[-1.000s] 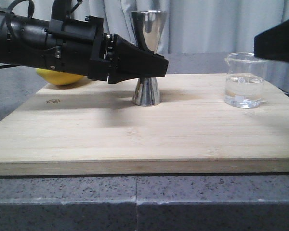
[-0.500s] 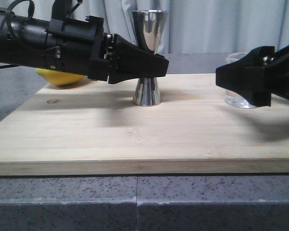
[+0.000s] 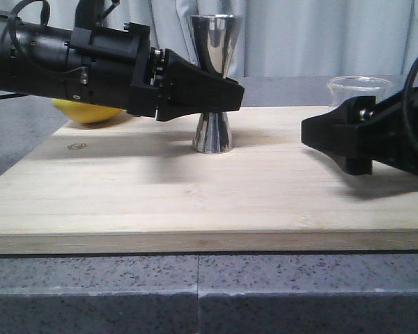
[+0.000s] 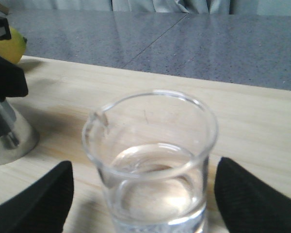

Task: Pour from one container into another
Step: 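Lower the right gripper onto the glass beaker and grasp it, then lift the beaker with the right gripper over the jigger's cup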

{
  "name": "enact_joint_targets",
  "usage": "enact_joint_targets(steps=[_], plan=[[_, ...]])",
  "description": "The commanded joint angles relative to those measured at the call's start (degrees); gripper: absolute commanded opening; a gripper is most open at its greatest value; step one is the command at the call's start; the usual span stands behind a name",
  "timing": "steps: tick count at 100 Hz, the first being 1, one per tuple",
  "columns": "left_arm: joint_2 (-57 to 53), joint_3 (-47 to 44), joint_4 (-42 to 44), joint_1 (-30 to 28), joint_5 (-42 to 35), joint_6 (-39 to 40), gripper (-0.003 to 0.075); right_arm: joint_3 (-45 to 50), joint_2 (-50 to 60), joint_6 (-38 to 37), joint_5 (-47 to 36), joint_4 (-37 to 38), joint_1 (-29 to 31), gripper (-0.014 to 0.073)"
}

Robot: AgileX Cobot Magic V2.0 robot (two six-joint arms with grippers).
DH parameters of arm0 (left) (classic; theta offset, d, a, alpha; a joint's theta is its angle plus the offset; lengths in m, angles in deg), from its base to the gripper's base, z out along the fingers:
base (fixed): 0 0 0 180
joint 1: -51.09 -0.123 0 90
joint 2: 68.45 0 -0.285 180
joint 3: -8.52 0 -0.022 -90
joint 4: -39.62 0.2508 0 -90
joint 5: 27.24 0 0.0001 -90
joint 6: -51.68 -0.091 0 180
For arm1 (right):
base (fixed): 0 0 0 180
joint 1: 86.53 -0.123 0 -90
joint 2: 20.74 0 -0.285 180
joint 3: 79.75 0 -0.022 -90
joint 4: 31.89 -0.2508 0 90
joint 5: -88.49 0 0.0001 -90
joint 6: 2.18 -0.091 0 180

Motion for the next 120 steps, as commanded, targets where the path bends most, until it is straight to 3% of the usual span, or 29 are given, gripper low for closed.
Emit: enact_joint_targets(steps=[1, 31, 55, 74, 103, 120], plan=[[-2.18, 1.48, -4.45, 0.45, 3.5, -0.01, -0.0019, -1.53, 0.38, -0.08, -5.38, -0.24, -0.11, 0.0541], [-2.18, 1.48, -4.45, 0.45, 3.5, -0.01, -0.0019, -3.33, -1.41, -0.08, -4.85, -0.24, 0.56, 0.0534], [-2.18, 1.48, -4.45, 0.45, 3.5, -0.01, -0.0019, -3.33, -1.41, -0.08, -4.77, -0.24, 0.56, 0.032], [-2.18, 1.48, -4.45, 0.45, 3.5, -0.01, -0.0019, -3.33, -1.41, 0.02, -4.77, -0.24, 0.56, 0.0258], [-2.18, 1.48, -4.45, 0.45, 3.5, -0.01, -0.0019, -3.72, 0.93, 0.45, -3.87, -0.24, 0.97, 0.0258], [-2.18, 1.48, -4.45, 0.45, 3.5, -0.01, -0.0019, -6.98, 4.87, 4.72, 6.31, -0.13, 1.86, 0.0258]])
